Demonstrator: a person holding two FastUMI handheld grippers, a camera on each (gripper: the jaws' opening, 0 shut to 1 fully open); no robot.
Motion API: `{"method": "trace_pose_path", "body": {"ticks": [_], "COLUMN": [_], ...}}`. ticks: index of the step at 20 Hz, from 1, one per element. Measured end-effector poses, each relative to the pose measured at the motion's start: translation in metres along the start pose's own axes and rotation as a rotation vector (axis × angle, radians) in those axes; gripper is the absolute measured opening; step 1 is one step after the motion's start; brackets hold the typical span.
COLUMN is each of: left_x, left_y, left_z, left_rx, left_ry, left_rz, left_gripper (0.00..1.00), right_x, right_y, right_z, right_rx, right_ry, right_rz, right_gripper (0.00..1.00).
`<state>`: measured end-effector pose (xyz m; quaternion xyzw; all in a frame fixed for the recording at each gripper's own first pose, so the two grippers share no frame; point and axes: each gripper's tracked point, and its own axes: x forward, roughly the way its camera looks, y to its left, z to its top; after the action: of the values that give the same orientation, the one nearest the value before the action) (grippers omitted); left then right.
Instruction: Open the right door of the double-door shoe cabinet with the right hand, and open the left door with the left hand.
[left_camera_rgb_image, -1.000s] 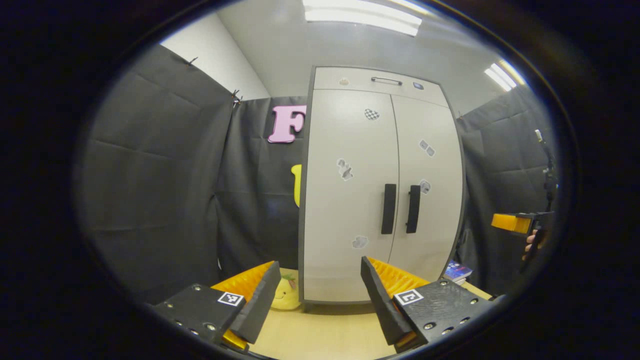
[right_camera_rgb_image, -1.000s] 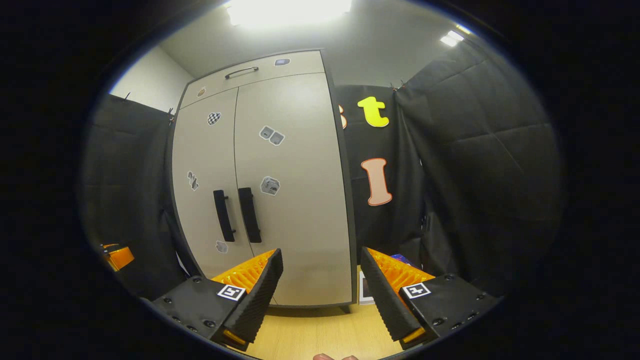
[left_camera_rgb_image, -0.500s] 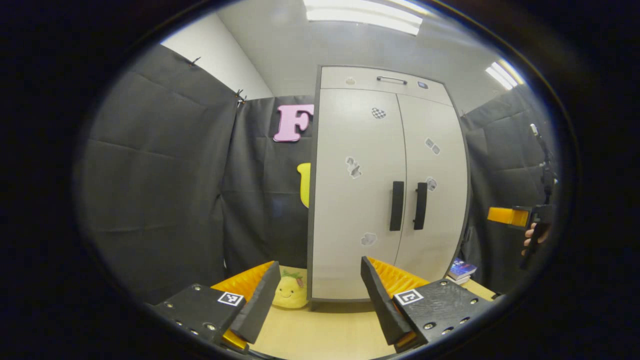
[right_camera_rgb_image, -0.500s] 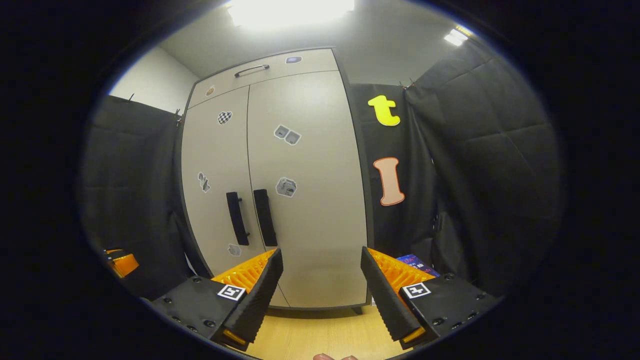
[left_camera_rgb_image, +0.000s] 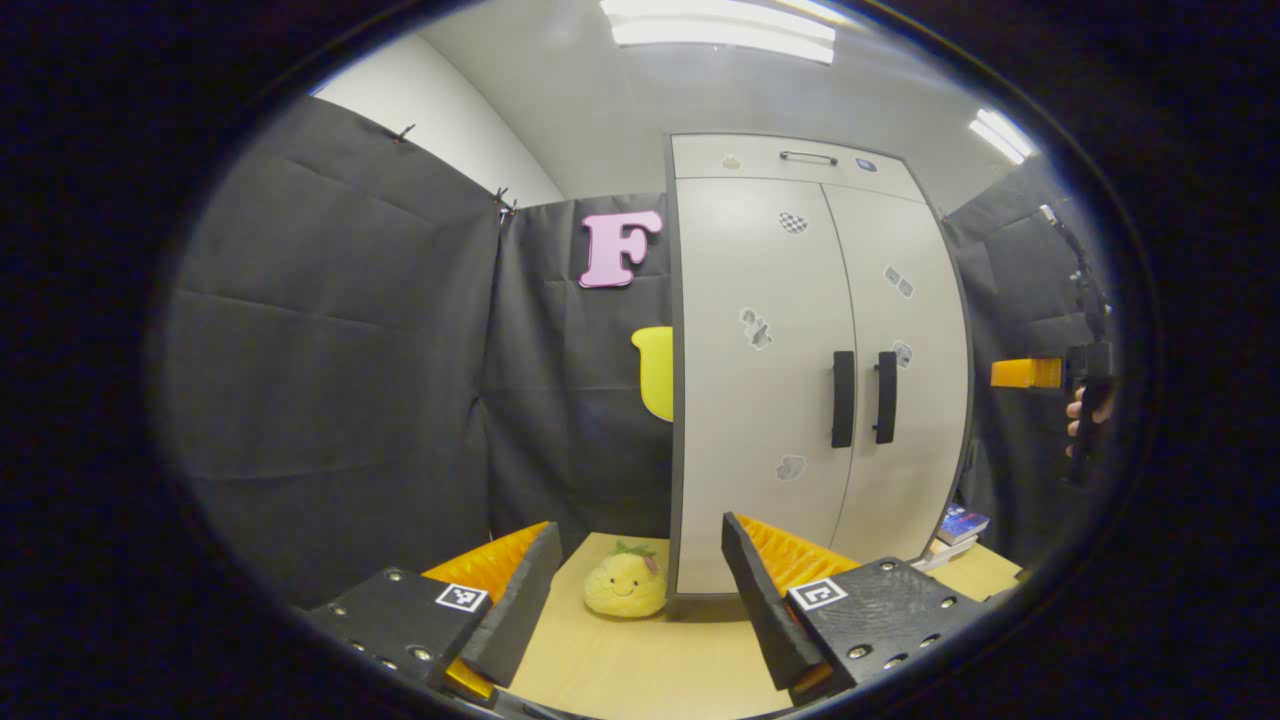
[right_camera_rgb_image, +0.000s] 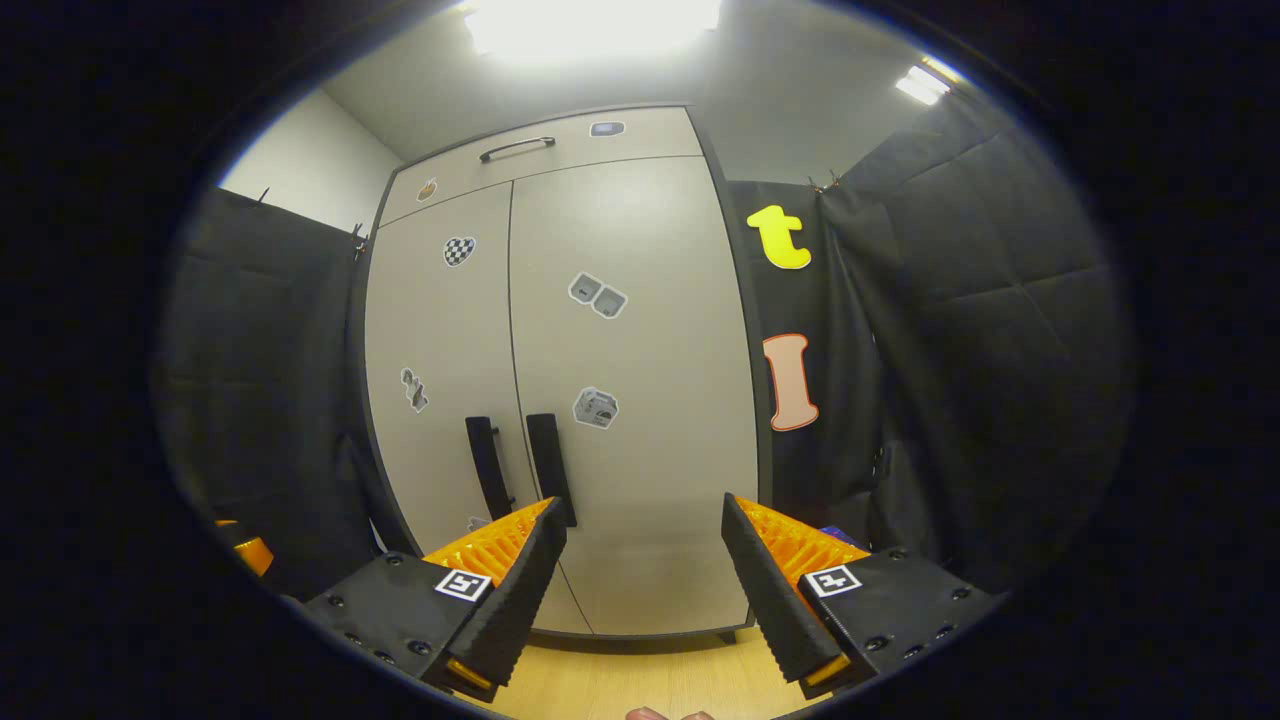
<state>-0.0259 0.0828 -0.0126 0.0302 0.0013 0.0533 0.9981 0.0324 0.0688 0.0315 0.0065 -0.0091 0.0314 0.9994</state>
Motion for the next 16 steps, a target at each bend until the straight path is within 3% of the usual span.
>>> {"method": "trace_pose_path", "body": {"ticks": [10, 16], "left_x": [-0.001, 0.009], "left_y": [0.035, 0.048], "left_z": [-0.037, -0.062], "left_rx": [-0.017, -0.045], "left_ry": [0.045, 0.081], "left_rz": [-0.015, -0.021], "left_gripper": [0.93, 0.93], "right_x": [0.053, 0.093], "right_y": [0.041, 0.072], "right_z": [0.049, 0.045], "right_rx": [-0.040, -0.049], "right_ry": [-0.095, -0.095], "right_rz": [0.007, 0.021], "right_gripper": [0.98, 0.98]}}
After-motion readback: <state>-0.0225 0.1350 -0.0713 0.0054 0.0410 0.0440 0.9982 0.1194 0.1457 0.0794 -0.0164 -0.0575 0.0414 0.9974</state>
